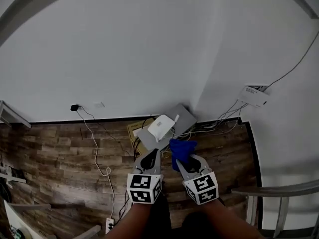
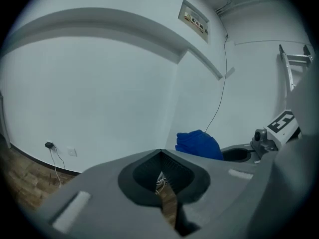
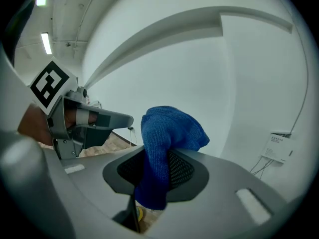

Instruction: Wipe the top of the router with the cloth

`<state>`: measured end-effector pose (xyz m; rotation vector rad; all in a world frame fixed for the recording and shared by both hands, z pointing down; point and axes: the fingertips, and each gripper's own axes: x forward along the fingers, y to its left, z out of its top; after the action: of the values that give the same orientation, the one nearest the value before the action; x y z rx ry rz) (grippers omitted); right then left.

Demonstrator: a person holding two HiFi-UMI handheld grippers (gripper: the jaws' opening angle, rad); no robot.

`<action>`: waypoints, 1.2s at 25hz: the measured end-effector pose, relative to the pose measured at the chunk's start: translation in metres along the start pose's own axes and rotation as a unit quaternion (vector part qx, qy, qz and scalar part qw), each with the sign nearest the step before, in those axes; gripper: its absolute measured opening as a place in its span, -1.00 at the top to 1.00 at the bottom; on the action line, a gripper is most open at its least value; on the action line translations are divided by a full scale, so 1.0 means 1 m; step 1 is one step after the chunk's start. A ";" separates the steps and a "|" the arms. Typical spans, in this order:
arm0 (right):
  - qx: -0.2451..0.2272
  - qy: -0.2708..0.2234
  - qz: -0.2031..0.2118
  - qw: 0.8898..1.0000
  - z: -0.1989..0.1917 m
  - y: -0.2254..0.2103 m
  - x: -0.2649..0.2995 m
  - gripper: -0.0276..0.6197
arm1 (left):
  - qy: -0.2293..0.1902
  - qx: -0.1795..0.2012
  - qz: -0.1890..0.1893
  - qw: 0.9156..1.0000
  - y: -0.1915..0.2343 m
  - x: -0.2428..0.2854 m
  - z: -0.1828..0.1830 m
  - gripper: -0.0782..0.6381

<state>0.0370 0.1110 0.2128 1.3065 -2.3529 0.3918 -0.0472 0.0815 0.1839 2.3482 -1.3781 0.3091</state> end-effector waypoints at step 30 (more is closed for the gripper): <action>-0.044 0.169 0.090 0.981 -0.156 -0.097 0.390 0.52 | 0.142 -0.088 0.056 0.984 0.209 0.286 -0.167 0.78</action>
<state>-0.0296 -0.1581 0.5424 0.9092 -2.1761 0.5137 -0.0880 -0.1594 0.4896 1.9984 -1.3403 0.5119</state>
